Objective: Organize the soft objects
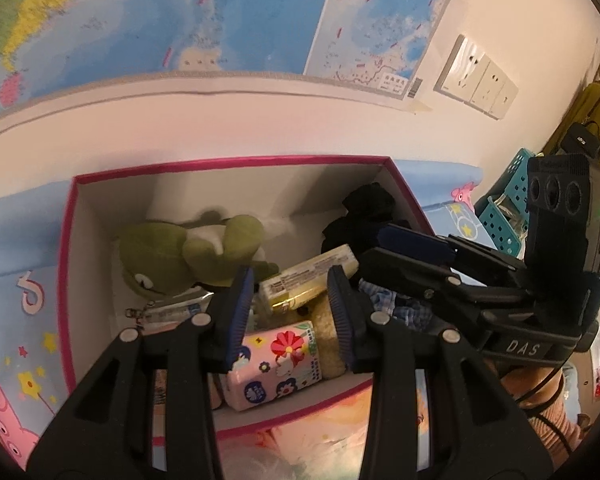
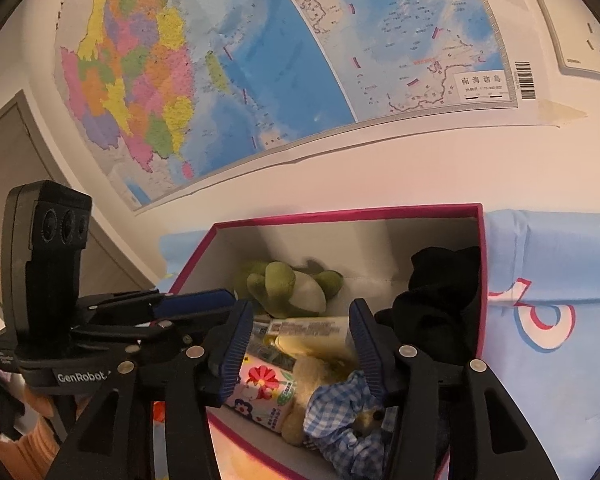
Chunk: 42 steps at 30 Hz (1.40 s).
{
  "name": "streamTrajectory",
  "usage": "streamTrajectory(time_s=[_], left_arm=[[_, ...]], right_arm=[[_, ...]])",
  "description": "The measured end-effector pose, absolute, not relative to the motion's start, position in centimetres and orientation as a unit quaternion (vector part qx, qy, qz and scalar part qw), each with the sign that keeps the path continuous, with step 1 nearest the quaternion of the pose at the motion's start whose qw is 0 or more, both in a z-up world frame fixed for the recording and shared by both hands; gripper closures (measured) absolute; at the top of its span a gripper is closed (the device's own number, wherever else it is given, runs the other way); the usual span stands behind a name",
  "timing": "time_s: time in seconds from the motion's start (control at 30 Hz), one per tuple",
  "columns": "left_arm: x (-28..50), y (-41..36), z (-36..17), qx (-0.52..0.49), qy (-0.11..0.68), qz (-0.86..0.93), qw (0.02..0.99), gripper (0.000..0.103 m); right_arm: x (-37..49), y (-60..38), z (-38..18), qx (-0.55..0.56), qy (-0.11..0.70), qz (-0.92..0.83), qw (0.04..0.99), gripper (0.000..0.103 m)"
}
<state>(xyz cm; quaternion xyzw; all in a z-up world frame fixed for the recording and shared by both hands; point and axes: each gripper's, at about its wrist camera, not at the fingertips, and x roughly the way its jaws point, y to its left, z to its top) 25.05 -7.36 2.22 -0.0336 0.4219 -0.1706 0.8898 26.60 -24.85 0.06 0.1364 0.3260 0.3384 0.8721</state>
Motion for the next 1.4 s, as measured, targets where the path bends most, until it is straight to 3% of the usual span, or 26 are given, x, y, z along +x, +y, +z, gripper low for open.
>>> streamTrajectory(time_s=[0.13,0.4,0.57,0.7,1.1,1.4], left_arm=[[22.4,-6.9,3.2,-0.024,0.383,-0.173,0.907,0.05],[14.9,-4.4,4.2,-0.017,0.296,-0.146,0.944,0.018],[11.2,-3.1,2.8,-0.025,0.296,-0.123,0.947,0.018],[9.1,-2.7,1.3,-0.031,0.308,-0.099,0.946,0.008],[5.5,-2.3,-3.1,-0.031,0.361,-0.032,0.932,0.008],[4.9,-2.2,-3.5,-0.02,0.362,0.002,0.932,0.008]], right_arm=[[24.8,-25.4,0.6,0.12,0.312,0.333,0.882,0.043],[17.3,-25.2,1.8,0.047,0.252,0.34,0.905,0.019],[12.6,-24.7,0.4,0.021,0.236,0.323,0.916,0.009],[10.0,-24.4,-1.4,0.023,0.242,0.305,0.921,0.009],[6.5,-23.5,-4.7,0.023,0.275,0.27,0.922,0.003],[5.5,-22.9,-5.6,0.015,0.287,0.271,0.919,0.003]])
